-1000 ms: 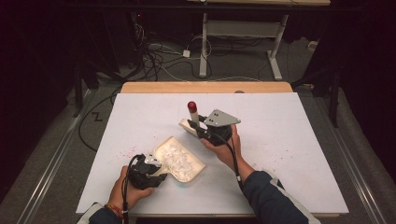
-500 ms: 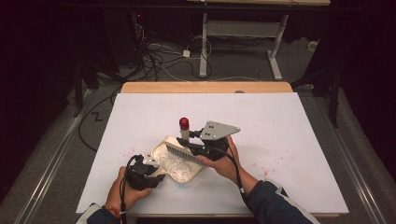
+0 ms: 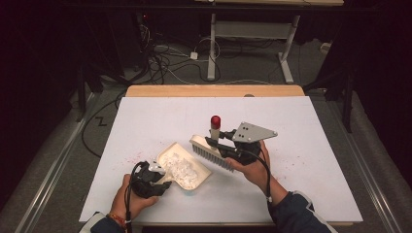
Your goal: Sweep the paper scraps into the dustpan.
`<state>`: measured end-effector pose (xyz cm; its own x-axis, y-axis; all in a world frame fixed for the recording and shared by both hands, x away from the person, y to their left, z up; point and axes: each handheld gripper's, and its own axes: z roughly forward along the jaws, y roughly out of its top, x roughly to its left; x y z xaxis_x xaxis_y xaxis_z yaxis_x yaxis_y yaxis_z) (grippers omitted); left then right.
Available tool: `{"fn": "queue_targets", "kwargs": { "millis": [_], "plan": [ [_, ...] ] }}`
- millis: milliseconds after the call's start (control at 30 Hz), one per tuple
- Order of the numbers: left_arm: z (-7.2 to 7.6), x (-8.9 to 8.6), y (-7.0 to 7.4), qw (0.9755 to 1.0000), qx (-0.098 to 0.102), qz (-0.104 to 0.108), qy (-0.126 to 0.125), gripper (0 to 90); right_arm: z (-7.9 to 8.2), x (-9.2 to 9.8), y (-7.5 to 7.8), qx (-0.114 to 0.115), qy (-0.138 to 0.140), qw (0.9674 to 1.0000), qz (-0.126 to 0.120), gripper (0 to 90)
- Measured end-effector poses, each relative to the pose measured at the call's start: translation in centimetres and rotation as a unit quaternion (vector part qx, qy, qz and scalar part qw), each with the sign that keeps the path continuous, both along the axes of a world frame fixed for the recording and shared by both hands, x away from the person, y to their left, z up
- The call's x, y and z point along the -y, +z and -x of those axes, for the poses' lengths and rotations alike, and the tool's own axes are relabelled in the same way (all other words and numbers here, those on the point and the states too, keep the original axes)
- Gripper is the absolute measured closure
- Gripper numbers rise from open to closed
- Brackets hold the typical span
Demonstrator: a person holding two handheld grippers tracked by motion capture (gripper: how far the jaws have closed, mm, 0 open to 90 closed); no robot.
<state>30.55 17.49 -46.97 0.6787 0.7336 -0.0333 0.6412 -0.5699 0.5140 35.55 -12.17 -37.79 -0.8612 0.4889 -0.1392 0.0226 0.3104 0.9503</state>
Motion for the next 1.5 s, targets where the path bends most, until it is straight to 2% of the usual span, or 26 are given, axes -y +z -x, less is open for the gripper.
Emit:
{"fn": "queue_targets", "kwargs": {
  "millis": [67,167,300,400,533,667,800,1167,1500],
  "plan": [
    [0.0,0.0,0.0,1.0000,-0.001,0.000,0.001,63.0,-0.1,0.1,0.0,0.007,-0.009,0.9999,-0.001,70.4],
    [-0.1,0.0,0.0,1.0000,-0.001,0.000,0.001,63.0,-0.4,-0.3,-0.5,0.003,-0.018,0.9998,0.008,70.4],
    [0.0,0.0,0.0,1.0000,0.001,0.000,0.002,63.0,0.0,-1.2,-1.2,-0.005,0.008,0.9994,0.033,70.4],
    [0.0,0.0,0.0,1.0000,0.001,-0.001,0.003,63.0,0.5,-0.9,-0.9,-0.007,0.017,0.9987,0.047,70.4],
    [0.0,-0.2,0.0,0.9999,0.002,0.000,0.011,63.0,1.0,0.6,0.2,-0.008,0.012,0.9993,0.034,70.4],
    [0.0,-0.1,0.1,0.9999,0.001,-0.004,0.010,63.1,1.7,2.0,1.1,0.003,0.003,0.9994,0.035,70.3],
    [-0.1,-0.2,0.0,0.9999,0.000,-0.002,0.010,63.1,2.1,3.9,1.7,0.005,-0.005,0.9994,0.034,70.3],
    [-0.1,-0.2,0.0,0.9999,0.002,0.000,0.012,63.0,2.8,9.3,2.2,-0.009,-0.047,0.9983,0.033,70.3],
    [0.0,-0.1,0.4,0.9999,0.007,0.004,0.015,63.1,3.6,12.5,2.2,-0.026,-0.063,0.9971,0.032,70.3]
  ]
}}
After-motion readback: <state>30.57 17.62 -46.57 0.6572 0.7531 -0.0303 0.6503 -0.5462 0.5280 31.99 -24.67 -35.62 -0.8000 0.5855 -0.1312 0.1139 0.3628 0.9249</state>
